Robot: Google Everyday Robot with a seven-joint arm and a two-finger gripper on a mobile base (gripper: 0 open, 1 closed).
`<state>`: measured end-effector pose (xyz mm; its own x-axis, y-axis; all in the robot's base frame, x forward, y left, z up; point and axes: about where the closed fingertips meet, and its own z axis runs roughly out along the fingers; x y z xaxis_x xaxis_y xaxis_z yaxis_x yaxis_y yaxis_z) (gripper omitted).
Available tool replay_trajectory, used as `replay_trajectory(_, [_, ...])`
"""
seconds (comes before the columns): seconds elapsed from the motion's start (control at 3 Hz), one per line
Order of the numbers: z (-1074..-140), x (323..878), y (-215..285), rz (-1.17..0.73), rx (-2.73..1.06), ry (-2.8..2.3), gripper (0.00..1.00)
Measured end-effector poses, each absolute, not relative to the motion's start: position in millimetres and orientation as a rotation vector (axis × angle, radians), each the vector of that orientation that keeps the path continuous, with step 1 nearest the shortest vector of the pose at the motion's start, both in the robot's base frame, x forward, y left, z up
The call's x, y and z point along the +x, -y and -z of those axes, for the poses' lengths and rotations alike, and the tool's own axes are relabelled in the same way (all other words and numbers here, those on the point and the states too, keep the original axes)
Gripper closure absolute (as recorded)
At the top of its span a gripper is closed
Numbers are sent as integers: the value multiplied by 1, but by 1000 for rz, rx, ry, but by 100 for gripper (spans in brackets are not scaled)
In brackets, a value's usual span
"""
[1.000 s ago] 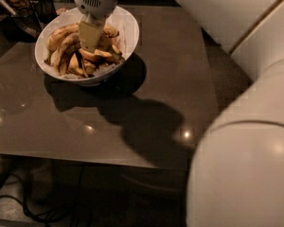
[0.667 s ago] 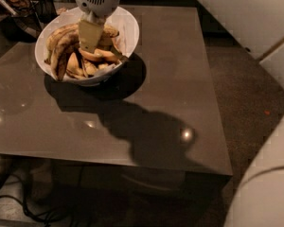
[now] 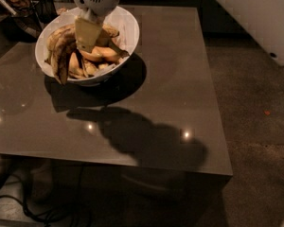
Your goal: Pick banana from white bowl
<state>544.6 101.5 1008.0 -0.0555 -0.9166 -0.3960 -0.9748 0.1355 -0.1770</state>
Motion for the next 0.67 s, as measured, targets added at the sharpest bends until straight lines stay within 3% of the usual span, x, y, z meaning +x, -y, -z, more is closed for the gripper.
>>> replay_trajectory(0.67, [-1013,486,-76,-287,-1687,-2007,100])
